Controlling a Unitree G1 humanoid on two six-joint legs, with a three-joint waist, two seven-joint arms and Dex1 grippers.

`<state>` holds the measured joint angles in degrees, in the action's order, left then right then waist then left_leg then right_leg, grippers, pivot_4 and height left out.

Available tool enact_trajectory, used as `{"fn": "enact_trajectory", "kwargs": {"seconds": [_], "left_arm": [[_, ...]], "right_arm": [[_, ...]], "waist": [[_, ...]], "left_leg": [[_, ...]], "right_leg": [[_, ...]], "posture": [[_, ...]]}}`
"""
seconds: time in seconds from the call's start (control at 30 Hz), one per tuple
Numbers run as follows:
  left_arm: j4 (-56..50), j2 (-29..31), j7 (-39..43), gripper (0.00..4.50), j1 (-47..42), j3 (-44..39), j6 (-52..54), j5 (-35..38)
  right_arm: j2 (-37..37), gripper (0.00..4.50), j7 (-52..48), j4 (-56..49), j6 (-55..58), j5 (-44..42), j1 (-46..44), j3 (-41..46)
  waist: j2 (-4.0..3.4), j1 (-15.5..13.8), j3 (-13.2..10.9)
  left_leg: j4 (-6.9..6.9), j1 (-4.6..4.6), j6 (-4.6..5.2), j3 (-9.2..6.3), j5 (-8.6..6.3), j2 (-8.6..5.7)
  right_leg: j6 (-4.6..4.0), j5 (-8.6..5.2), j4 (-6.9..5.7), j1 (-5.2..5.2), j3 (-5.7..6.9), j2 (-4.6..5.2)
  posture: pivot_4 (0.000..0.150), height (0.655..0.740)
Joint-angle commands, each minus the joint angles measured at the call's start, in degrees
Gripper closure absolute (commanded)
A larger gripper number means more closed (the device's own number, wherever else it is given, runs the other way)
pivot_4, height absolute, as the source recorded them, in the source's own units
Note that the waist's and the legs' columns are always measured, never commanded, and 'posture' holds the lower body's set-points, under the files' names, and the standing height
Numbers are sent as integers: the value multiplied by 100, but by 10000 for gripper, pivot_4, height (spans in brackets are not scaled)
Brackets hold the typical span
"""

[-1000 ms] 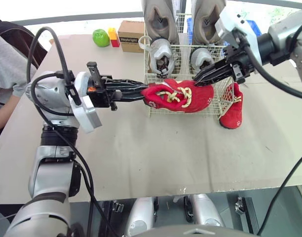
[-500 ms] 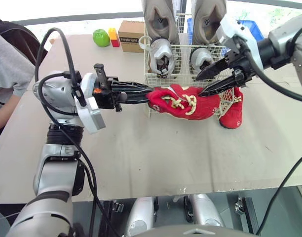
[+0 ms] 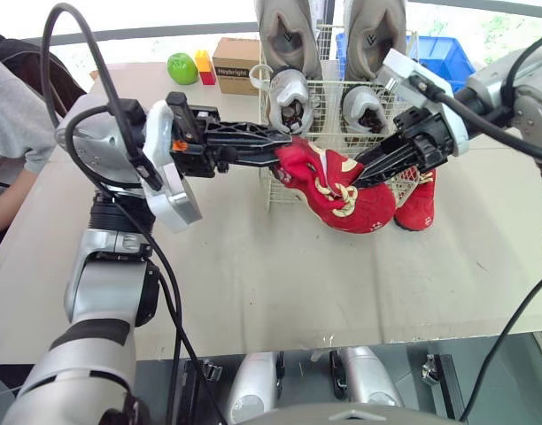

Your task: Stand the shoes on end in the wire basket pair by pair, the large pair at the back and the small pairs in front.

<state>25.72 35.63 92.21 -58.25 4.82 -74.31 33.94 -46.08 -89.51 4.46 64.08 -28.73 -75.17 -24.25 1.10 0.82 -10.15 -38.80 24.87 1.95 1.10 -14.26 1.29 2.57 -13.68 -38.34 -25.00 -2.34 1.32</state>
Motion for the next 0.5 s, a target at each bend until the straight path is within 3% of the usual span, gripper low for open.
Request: {"fn": "enact_trajectory", "kwargs": {"seconds": [0.03,0.13,0.17,0.3,0.33,0.4,0.43,0.5], "left_arm": [[-53,8,-204,45000,-170,-31,-61,280],[-388,304,-191,45000,183,6,1187,499],[-490,362,-257,35629,281,-20,1526,540],[-1318,964,-1038,18108,1133,47,4387,815],[-2041,1478,-2123,13619,1607,88,6303,1859],[-3256,2061,-3851,13619,2474,-69,8674,3764],[-3629,2172,-4352,13619,2734,-207,9274,4366],[-4002,2159,-5099,13619,3220,-437,9901,4907]], "right_arm": [[81,44838,-49,-152,8,-150,21,136],[50,44838,208,-235,158,-241,198,449],[52,45000,299,-259,225,-293,242,550],[111,45000,780,-382,469,-482,456,1028],[247,45000,1182,-480,611,-602,627,1466],[606,45000,1937,-712,921,-863,897,2329],[741,45000,2197,-818,1062,-981,978,2619],[956,45000,2633,-1099,1244,-1132,1144,2987]], "waist": [[0,0,0],[0,10,0],[0,15,0],[-1,52,-1],[-1,69,-1],[13,148,-4],[11,162,-6],[9,143,-6]], "left_leg": [[-3,0,0,0,0,0],[-14,0,0,-1,0,0],[-18,0,1,0,0,1],[-29,-1,1,-2,-1,5],[-29,-3,1,-1,-1,6],[-34,0,1,-16,-1,19],[-34,-2,0,-24,-1,22],[-31,-5,0,-34,-1,16]], "right_leg": [[0,0,-2,0,0,0],[0,0,-13,0,0,-1],[1,-1,-19,0,-3,-2],[1,-1,-36,-1,-3,-4],[2,-2,-41,-2,-5,-5],[5,-5,-52,-2,2,-3],[6,-5,-51,2,5,23],[9,-6,-54,6,21,37]], "posture": [[1500,7400],[1500,7400],[1500,7400],[1500,7400],[1500,7400],[1500,7400],[1500,7400],[1500,7400]]}}
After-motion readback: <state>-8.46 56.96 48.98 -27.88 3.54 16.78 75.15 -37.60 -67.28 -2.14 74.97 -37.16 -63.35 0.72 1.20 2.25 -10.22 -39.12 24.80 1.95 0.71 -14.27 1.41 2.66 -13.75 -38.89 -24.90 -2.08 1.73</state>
